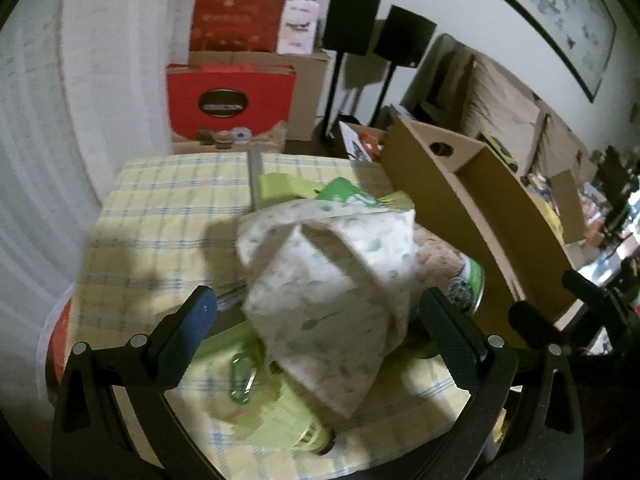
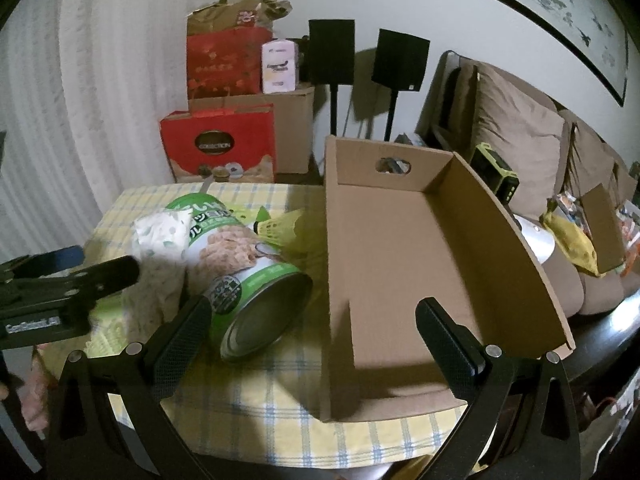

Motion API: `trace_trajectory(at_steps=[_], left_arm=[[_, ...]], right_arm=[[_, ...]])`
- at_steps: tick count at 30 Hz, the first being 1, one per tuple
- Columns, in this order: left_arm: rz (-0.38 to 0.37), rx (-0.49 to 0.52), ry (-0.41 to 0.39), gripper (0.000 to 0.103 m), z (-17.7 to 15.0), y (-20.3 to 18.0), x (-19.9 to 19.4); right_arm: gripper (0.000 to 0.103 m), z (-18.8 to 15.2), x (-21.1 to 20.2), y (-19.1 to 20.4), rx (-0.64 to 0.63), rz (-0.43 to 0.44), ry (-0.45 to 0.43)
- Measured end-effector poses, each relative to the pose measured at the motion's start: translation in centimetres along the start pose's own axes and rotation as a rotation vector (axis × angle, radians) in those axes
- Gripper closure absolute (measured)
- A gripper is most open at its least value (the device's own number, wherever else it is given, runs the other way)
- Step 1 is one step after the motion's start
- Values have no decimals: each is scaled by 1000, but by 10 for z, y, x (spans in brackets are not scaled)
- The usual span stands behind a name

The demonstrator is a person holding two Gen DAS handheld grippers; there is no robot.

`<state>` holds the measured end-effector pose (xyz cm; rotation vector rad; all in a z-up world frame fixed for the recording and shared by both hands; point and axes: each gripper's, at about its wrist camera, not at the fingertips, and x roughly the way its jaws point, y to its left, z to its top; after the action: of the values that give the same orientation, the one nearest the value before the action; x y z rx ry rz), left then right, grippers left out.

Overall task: Organize objects
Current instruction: 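Grasp the floral cloth tote bag with the left gripper and lift it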

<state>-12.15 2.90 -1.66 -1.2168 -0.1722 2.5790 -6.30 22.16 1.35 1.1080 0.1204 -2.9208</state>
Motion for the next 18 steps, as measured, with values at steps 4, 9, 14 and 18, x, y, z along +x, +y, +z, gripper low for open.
trace_trajectory(at_steps=[4,9,14,18], left_arm=[[3,16,17,9,4,-9,13],[1,10,29,27,3,-11,21],[-5,29,37,56,0,-14,23],[-14,55,28,90,-3,-20,19]], right_arm=[[0,-1,1,2,-17,-3,-3],[0,-2,2,2,-20,-2,-2],[0,-3,2,3,-15,8,5],[0,-6,1,4,-16,21,6]])
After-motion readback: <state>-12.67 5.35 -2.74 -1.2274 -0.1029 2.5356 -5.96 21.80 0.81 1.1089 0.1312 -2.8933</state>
